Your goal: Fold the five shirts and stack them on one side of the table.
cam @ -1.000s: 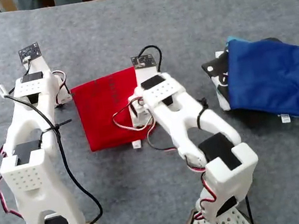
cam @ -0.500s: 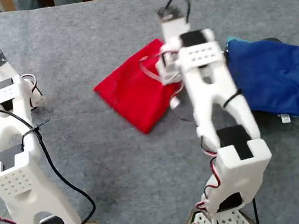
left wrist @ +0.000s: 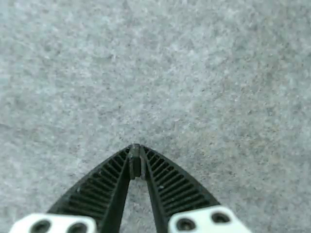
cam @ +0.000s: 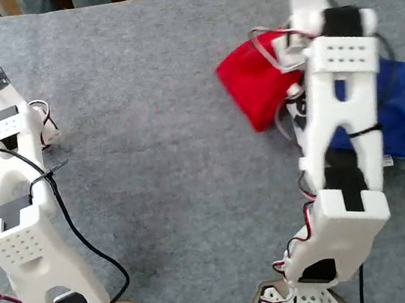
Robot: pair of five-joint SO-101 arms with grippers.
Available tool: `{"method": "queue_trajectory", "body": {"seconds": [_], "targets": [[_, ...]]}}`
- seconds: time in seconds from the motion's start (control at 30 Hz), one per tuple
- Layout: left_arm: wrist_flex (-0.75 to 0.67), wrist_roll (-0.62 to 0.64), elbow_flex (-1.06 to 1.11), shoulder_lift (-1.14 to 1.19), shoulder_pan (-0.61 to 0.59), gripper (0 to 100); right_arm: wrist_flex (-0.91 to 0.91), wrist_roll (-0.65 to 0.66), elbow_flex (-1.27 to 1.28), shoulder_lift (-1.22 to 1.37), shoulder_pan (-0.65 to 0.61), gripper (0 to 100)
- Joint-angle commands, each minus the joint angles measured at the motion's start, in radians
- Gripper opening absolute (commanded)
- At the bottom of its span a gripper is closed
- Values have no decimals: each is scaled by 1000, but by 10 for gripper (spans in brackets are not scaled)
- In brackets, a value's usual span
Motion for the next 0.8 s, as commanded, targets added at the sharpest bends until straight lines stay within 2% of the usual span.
{"method": "queue_trajectory", "body": {"seconds": [0.0,0.13,0.43,0.6,0.77], "targets": [[-12,0,-42,-52,5,30,2,87,-130,-15,89,15],[-12,0,-42,-52,7,30,3,149,-205,-15,189,15],[-12,0,-42,-52,8,30,89,150,-216,-16,368,18],[-12,0,-42,-52,12,30,196,152,-203,-5,411,18],[-11,-5,-41,-51,44,30,201,175,-147,-7,474,18]]}}
